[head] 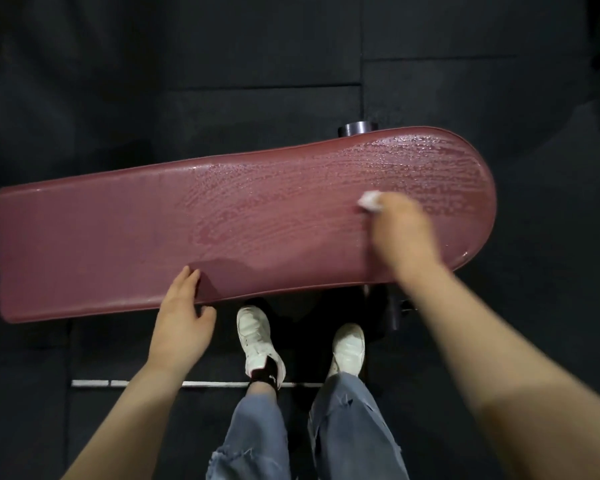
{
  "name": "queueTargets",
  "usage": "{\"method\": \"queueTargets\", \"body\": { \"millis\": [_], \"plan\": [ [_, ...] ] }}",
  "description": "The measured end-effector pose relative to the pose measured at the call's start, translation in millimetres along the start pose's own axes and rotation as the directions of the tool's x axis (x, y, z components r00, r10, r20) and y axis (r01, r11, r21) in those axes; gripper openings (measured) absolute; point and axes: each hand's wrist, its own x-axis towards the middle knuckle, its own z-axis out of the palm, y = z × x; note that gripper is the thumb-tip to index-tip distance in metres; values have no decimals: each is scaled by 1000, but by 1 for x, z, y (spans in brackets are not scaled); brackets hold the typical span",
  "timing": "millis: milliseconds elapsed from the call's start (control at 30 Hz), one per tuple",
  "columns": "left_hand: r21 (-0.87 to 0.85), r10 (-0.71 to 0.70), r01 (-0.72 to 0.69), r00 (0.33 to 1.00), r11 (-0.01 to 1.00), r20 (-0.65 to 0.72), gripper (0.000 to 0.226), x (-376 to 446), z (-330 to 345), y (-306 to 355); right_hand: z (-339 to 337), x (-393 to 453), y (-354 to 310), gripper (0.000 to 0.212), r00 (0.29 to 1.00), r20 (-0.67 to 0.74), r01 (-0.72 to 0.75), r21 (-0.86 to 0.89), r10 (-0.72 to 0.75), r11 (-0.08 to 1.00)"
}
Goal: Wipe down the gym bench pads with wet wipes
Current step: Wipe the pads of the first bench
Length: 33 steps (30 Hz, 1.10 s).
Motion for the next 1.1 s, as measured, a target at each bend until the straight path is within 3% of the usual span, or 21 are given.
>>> {"method": "queueTargets", "body": {
  "millis": [67, 100, 200, 267, 300, 333, 400, 433, 467, 533, 600, 633, 700, 800, 900, 967, 1000, 1033, 1100],
  "plan": [
    [-29, -24, 23, 1000, 999, -17, 64, 1, 6, 7, -41, -13, 67, 28, 910, -179, -368, 71, 375, 927],
    [-59, -51, 50, 998, 997, -28, 63, 0, 8, 11, -50, -20, 78, 27, 853, -206, -470, 96, 479, 878],
    [-146, -75, 68, 996, 987, -40, 63, -7, 14, 20, -22, -24, 37, 27, 783, -267, -520, 216, 562, 827],
    [-172, -67, 58, 997, 983, -43, 63, -12, 15, 22, 16, -17, -33, 31, 899, -181, -353, 245, 400, 903],
    [-176, -66, 58, 997, 983, -44, 64, -14, 15, 21, 38, -19, -72, 33, 974, -56, -201, 253, 222, 946],
    [-173, -69, 59, 997, 983, -47, 64, -16, 15, 19, 59, -26, -110, 34, 994, 107, -11, 241, -16, 970],
    [-162, -75, 65, 996, 985, -55, 64, -18, 13, 14, 80, -44, -160, 33, 850, 365, 316, 221, -379, 922],
    [-165, -86, 76, 995, 983, -52, 63, -17, 11, 11, 81, -45, -165, 32, 797, 390, 406, 217, -461, 888],
    [-178, -105, 95, 993, 979, -45, 62, -17, 10, 8, 75, -42, -155, 31, 808, 348, 410, 250, -476, 877],
    [-205, -139, 130, 990, 970, -26, 61, -21, 8, 6, 53, -40, -106, 32, 916, 231, 265, 264, -328, 927],
    [-206, -117, 116, 993, 972, 9, 61, -25, 9, 10, 22, -41, -29, 32, 996, 60, 50, 164, -61, 985],
    [-204, -98, 102, 995, 974, 28, 62, -26, 9, 13, 4, -45, 12, 28, 991, -25, -124, 160, 129, 979],
    [-220, -79, 85, 996, 972, 37, 62, -26, 11, 16, -22, -56, 62, 19, 904, -150, -366, 217, 401, 905],
    [-306, -135, 141, 990, 942, 42, 61, -25, 14, 18, -12, -58, 51, 17, 844, -233, -434, 233, 483, 870],
    [-375, -190, 195, 980, 906, 50, 60, -23, 13, 16, 28, -50, -18, 22, 917, -216, -284, 233, 334, 930],
    [-416, -210, 209, 977, 885, 46, 60, -21, 12, 13, 58, -49, -77, 33, 996, -26, -76, 235, 84, 969],
    [-431, -216, 213, 975, 877, 41, 60, -19, 12, 12, 72, -51, -107, 37, 989, 110, 71, 237, -99, 969],
    [-437, -220, 213, 975, 874, 35, 60, -18, 11, 9, 83, -57, -132, 36, 927, 253, 214, 247, -276, 945],
    [-427, -221, 212, 975, 879, 31, 60, -17, 10, 5, 91, -67, -160, 30, 726, 449, 464, 239, -521, 853]
  ]
}}
